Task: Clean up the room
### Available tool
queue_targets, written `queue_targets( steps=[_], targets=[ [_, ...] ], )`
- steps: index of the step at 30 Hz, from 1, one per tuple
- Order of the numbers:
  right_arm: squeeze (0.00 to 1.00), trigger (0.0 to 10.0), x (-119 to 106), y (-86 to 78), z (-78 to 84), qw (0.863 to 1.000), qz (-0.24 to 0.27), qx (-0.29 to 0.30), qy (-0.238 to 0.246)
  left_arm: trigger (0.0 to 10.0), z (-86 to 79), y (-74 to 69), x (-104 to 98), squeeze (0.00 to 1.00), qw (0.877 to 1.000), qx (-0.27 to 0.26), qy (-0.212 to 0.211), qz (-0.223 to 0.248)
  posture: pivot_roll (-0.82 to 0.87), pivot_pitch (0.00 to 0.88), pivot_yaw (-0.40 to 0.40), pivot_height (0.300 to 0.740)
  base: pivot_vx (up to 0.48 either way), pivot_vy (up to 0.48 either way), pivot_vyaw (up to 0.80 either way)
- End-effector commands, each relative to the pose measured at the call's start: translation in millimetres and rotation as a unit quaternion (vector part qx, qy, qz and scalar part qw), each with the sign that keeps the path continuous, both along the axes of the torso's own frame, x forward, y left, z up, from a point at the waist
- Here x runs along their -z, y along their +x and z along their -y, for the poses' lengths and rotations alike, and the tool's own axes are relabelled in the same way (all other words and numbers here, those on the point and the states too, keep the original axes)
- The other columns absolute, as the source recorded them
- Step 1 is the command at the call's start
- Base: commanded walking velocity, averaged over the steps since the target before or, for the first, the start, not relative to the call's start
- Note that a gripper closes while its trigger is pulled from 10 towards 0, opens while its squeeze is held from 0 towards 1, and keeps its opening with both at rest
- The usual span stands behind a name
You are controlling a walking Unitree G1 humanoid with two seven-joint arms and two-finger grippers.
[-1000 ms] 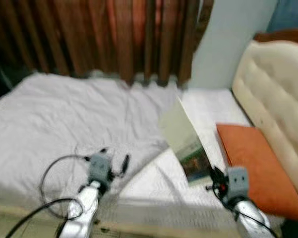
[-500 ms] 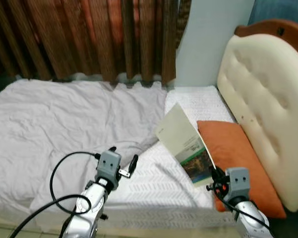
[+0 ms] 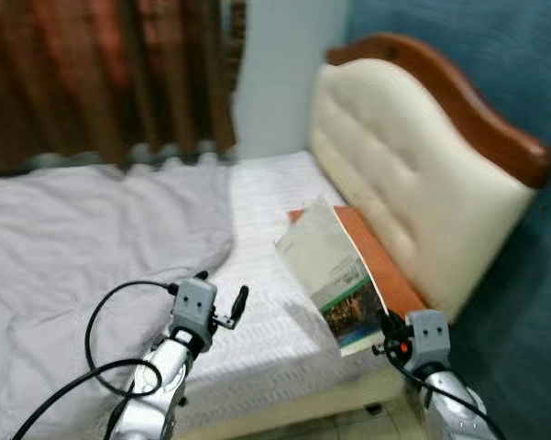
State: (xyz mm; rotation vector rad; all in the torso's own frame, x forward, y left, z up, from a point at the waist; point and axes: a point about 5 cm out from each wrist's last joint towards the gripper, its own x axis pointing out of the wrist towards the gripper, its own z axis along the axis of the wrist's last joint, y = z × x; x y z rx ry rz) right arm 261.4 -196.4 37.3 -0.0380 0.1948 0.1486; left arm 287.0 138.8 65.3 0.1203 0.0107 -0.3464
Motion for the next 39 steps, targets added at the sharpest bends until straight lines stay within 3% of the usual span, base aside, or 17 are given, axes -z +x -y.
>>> queue_targets(
  steps=[1, 17, 22, 24, 27, 29, 34, 39],
  targets=[
    [0.00, 0.0, -14.9, 10.6, -3.4, 0.999, 0.035, -0.008, -0.001, 10.0, -7.4, -1.7, 0.6, 0.00, 1.000, -0.013, -0.006, -0.002, -0.08, 0.004, -0.016, 0.740, 0.307, 0.371, 0.00],
    [0.00, 0.0, -17.3, 14.0, -13.3, 0.999, 0.034, -0.033, 0.022, 10.0, -8.5, -6.5, 0.6, 0.00, 1.000, -0.015, -0.013, -0.001, -0.07, 0.022, -0.021, 0.740, 0.324, 0.355, 0.00],
    [0.00, 0.0, -24.3, 27.7, -18.7, 0.996, 0.031, -0.020, 0.079, 10.0, -8.6, -8.1, 0.4, 0.00, 1.000, -0.012, 0.006, 0.003, -0.07, 0.038, -0.015, 0.740, 0.195, 0.212, 0.00],
    [0.00, 0.0, -26.4, 41.6, -24.3, 0.993, 0.019, -0.012, 0.114, 10.0, -8.0, -8.5, -0.9, 0.00, 1.000, -0.006, 0.014, 0.008, -0.06, 0.048, -0.006, 0.740, 0.000, 0.000, 0.00],
    [0.00, 0.0, -25.2, 62.9, -22.1, 0.984, -0.002, 0.043, 0.171, 10.0, -7.9, -11.9, -4.8, 0.00, 1.000, 0.012, 0.020, 0.010, -0.02, 0.102, 0.023, 0.740, 0.000, 0.000, 0.00],
    [0.00, 0.0, -19.9, 70.9, -16.8, 0.971, -0.030, 0.091, 0.220, 10.0, -9.6, -16.0, -8.6, 0.00, 0.999, 0.029, 0.032, 0.009, 0.00, 0.136, 0.037, 0.740, 0.000, 0.000, 0.00],
    [0.00, 0.0, -9.1, 72.5, -8.3, 0.934, -0.066, 0.180, 0.302, 10.0, -10.9, -38.3, -32.7, 0.00, 0.994, 0.103, 0.042, 0.010, 0.14, 0.297, 0.115, 0.740, 0.000, 0.000, 0.00],
    [0.00, 0.0, -0.4, 67.9, -2.8, 0.921, -0.080, 0.215, 0.315, 10.0, -6.7, -55.9, -54.7, 0.00, 0.985, 0.165, 0.052, 0.012, 0.19, 0.398, 0.183, 0.740, 0.000, 0.000, 0.00]
  ],
)
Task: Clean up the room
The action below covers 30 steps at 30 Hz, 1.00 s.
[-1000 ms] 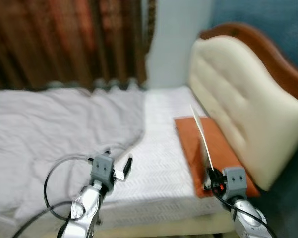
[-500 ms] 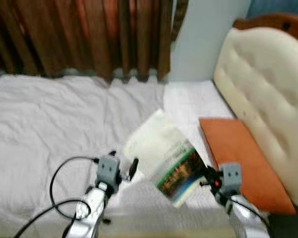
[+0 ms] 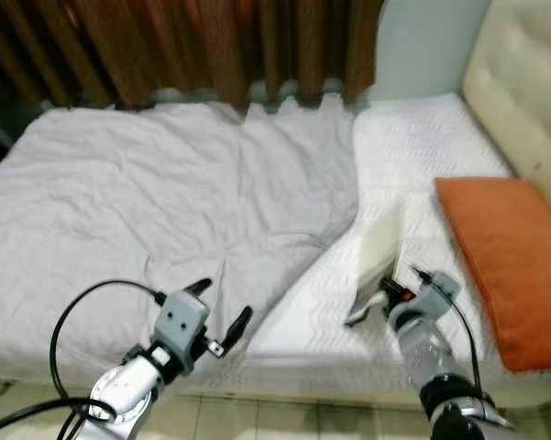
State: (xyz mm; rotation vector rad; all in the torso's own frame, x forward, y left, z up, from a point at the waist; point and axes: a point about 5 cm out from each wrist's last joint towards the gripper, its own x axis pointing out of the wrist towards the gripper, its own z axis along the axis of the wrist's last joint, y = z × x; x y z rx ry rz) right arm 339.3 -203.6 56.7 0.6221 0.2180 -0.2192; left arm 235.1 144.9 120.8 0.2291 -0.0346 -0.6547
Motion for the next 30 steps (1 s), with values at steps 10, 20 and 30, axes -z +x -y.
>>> queue_targets(
  steps=[10, 20, 30],
  targets=[
    [0.00, 0.0, 29.3, -24.9, 28.6, 0.993, -0.090, 0.053, -0.052, 10.0, -12.4, -51.2, -26.9, 0.00, 0.997, 0.016, 0.012, -0.071, 0.26, 0.530, 0.248, 0.740, 0.000, 0.000, 0.00],
    [0.00, 0.0, -1.7, -10.4, 60.2, 0.964, -0.098, -0.016, -0.245, 10.0, -14.2, -56.8, -31.9, 0.00, 0.996, -0.005, 0.006, -0.087, 0.23, 0.520, 0.217, 0.740, 0.000, 0.000, 0.00],
    [0.00, 0.0, -27.8, -4.2, 88.6, 0.972, -0.072, 0.083, -0.206, 10.0, -6.3, -64.0, -28.4, 0.00, 0.995, -0.001, -0.002, -0.101, 0.20, 0.516, 0.182, 0.740, 0.000, 0.000, 0.00]
  ],
)
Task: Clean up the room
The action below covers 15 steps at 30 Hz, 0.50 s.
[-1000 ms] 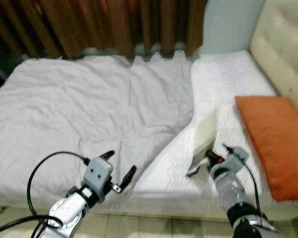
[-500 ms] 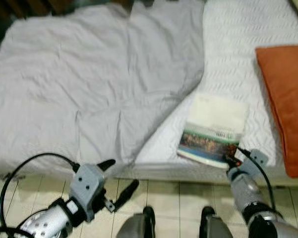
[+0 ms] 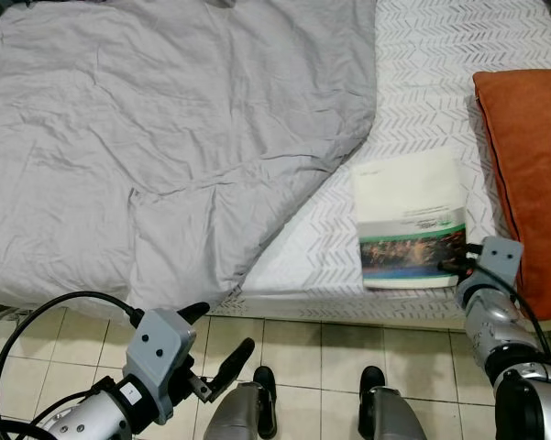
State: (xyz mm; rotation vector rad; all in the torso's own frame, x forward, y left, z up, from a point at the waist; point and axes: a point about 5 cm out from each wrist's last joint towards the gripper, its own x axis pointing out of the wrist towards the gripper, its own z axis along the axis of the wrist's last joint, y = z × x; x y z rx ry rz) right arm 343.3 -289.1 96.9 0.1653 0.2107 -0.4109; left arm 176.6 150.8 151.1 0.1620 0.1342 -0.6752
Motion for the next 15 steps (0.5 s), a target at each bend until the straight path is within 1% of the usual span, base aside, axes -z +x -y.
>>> queue_targets(
  steps=[1, 5, 7, 10, 12, 13, 14, 15],
  targets=[
    [0.00, 0.0, 13.0, -8.6, 3.3, 0.999, -0.018, 0.030, 0.029, 10.0, 0.1, -6.0, 1.9, 0.00, 1.000, -0.001, 0.001, -0.012, 0.20, 0.516, 0.182, 0.740, 0.000, 0.000, 0.00],
    [0.00, 0.0, 14.6, -9.4, 3.7, 0.998, -0.021, 0.037, 0.038, 10.0, 1.7, -10.3, 2.7, 0.00, 1.000, 0.010, 0.001, -0.021, 0.21, 0.516, 0.187, 0.740, 0.000, 0.000, 0.00],
    [0.00, 0.0, 14.6, -9.0, 3.3, 0.999, -0.030, 0.023, 0.023, 10.0, 2.0, -13.5, 2.5, 0.00, 1.000, 0.011, 0.001, -0.025, 0.21, 0.516, 0.191, 0.740, 0.000, 0.000, 0.00],
    [0.00, 0.0, 13.4, -8.1, 3.1, 0.999, -0.046, -0.003, -0.013, 10.0, 2.7, -16.6, 2.6, 0.00, 1.000, 0.010, 0.000, -0.029, 0.22, 0.518, 0.191, 0.740, 0.000, 0.000, 0.00],
    [0.00, 0.0, 13.0, -8.2, 4.0, 0.999, -0.048, -0.004, -0.018, 10.0, 2.8, -17.2, 2.8, 0.00, 0.999, 0.010, 0.000, -0.030, 0.22, 0.519, 0.191, 0.740, 0.000, 0.000, 0.00],
    [0.67, 0.0, 11.9, -8.8, 6.7, 0.997, -0.057, -0.010, -0.041, 10.0, 2.9, -17.9, 3.3, 0.00, 0.999, 0.010, 0.000, -0.032, 0.21, 0.521, 0.186, 0.740, 0.000, 0.000, 0.00],
    [0.67, 0.0, 11.4, -8.9, 7.6, 0.997, -0.061, -0.013, -0.052, 10.0, 3.0, -18.0, 3.4, 0.00, 0.999, 0.010, -0.001, -0.033, 0.21, 0.521, 0.186, 0.740, 0.000, 0.000, 0.00],
    [1.00, 2.0, 11.0, -9.1, 8.5, 0.996, -0.064, -0.016, -0.060, 10.0, 3.1, -18.1, 3.6, 0.00, 0.999, 0.009, -0.001, -0.033, 0.21, 0.518, 0.183, 0.740, 0.000, 0.000, 0.00]
  ],
)
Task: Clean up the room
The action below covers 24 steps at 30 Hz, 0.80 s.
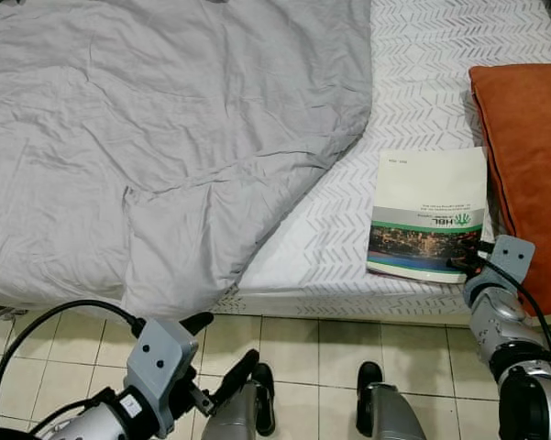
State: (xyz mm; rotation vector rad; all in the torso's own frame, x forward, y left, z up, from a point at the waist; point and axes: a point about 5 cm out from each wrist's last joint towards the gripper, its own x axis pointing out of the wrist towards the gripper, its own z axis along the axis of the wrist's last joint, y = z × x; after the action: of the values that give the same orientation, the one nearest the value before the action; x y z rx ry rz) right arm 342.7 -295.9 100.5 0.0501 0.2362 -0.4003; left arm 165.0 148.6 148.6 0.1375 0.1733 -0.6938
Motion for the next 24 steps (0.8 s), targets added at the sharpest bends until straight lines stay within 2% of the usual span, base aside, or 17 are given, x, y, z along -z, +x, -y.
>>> queue_targets(
  steps=[1, 2, 3, 4, 5, 7, 8, 9, 10, 21, 24],
  targets=[
    [1.00, 4.6, 14.2, -8.5, 2.2, 0.999, -0.042, -0.004, -0.012, 10.0, 1.1, -6.3, 1.1, 0.00, 1.000, 0.002, 0.004, -0.010, 0.21, 0.519, 0.182, 0.740, 0.000, 0.000, 0.00],
    [1.00, 4.6, 14.2, -8.5, 2.2, 0.999, -0.042, -0.004, -0.012, 10.0, 1.1, -6.3, 1.1, 0.00, 1.000, 0.002, 0.004, -0.010, 0.21, 0.519, 0.182, 0.740, 0.000, 0.000, 0.00],
    [1.00, 2.7, 13.0, -8.2, 3.0, 0.999, -0.042, -0.007, -0.018, 10.0, 1.3, -6.2, 1.0, 0.00, 1.000, 0.001, 0.004, -0.010, 0.21, 0.520, 0.180, 0.740, 0.000, 0.000, 0.00],
    [1.00, 2.7, 13.0, -8.2, 3.0, 0.999, -0.042, -0.007, -0.018, 10.0, 1.3, -6.2, 1.0, 0.00, 1.000, 0.001, 0.004, -0.010, 0.21, 0.520, 0.180, 0.740, 0.000, 0.000, 0.00],
    [1.00, 0.0, 11.3, -7.8, 4.3, 0.998, -0.045, -0.012, -0.032, 10.0, 1.6, -6.2, 1.0, 0.00, 1.000, 0.000, 0.003, -0.010, 0.21, 0.521, 0.178, 0.740, 0.000, 0.000, 0.00],
    [1.00, 0.0, 7.8, -7.0, 7.1, 0.997, -0.049, -0.017, -0.051, 10.0, 2.0, -6.3, 0.9, 0.00, 1.000, -0.002, 0.002, -0.010, 0.21, 0.521, 0.173, 0.740, 0.000, 0.000, 0.00],
    [1.00, 8.2, 5.3, -6.2, 8.3, 0.996, -0.051, -0.022, -0.064, 10.0, 2.2, -6.2, 1.2, 0.00, 1.000, -0.003, 0.002, -0.011, 0.20, 0.522, 0.171, 0.740, 0.000, 0.000, 0.00],
    [1.00, 8.2, 5.3, -6.2, 8.3, 0.996, -0.051, -0.022, -0.064, 10.0, 2.2, -6.2, 1.2, 0.00, 1.000, -0.003, 0.002, -0.011, 0.20, 0.522, 0.171, 0.740, 0.000, 0.000, 0.00],
    [1.00, 10.0, 3.7, -5.6, 9.1, 0.996, -0.053, -0.024, -0.072, 10.0, 2.3, -6.2, 1.4, 0.00, 1.000, -0.004, 0.001, -0.011, 0.20, 0.523, 0.170, 0.740, 0.000, 0.000, 0.00],
    [1.00, 10.0, -4.6, -1.1, 9.1, 0.991, -0.053, -0.042, -0.115, 10.0, 5.9, -1.0, 3.6, 0.00, 1.000, -0.009, -0.005, -0.007, 0.19, 0.515, 0.150, 0.740, 0.000, 0.000, 0.00],
    [1.00, 10.0, -13.6, 3.3, 8.2, 0.977, -0.060, -0.066, -0.194, 10.0, 7.8, 1.9, 4.1, 0.00, 1.000, -0.014, -0.010, -0.002, 0.18, 0.505, 0.134, 0.740, 0.000, 0.000, 0.00]
  ],
)
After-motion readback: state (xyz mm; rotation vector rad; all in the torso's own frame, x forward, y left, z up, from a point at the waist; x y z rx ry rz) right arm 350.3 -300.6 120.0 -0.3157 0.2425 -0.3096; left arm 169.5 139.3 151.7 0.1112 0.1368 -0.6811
